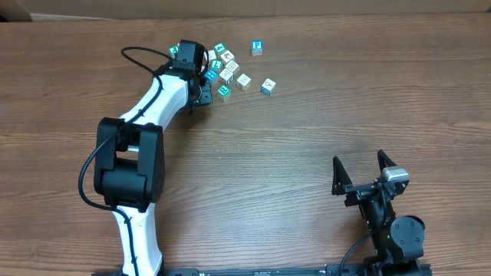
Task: Form a horizontal line
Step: 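Carry the yellow block toward the table center with the left gripper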
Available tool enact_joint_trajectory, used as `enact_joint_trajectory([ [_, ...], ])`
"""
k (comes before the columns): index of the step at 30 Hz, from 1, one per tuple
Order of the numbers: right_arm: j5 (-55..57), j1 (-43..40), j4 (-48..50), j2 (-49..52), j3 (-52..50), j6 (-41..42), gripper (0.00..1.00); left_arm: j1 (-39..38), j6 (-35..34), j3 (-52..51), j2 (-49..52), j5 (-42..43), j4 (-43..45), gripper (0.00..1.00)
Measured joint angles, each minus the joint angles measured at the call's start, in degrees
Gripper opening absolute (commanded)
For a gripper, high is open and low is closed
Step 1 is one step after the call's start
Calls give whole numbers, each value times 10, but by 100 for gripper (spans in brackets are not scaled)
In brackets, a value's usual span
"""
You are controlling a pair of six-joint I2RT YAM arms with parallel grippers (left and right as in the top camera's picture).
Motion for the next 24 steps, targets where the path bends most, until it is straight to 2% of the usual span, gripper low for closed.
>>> enact_joint_trajectory([
  [7,0,0,0,0,0,0,100,0,0,-1,-8,0,-21,31],
  [11,0,0,0,0,0,0,100,0,0,-3,-49,-2,-50,30],
  [19,0,0,0,0,0,0,100,0,-7,-3,-180,-2,-157,27],
  [24,0,0,0,0,0,0,100,-3,-11,-3,-218,-1,-235,26],
])
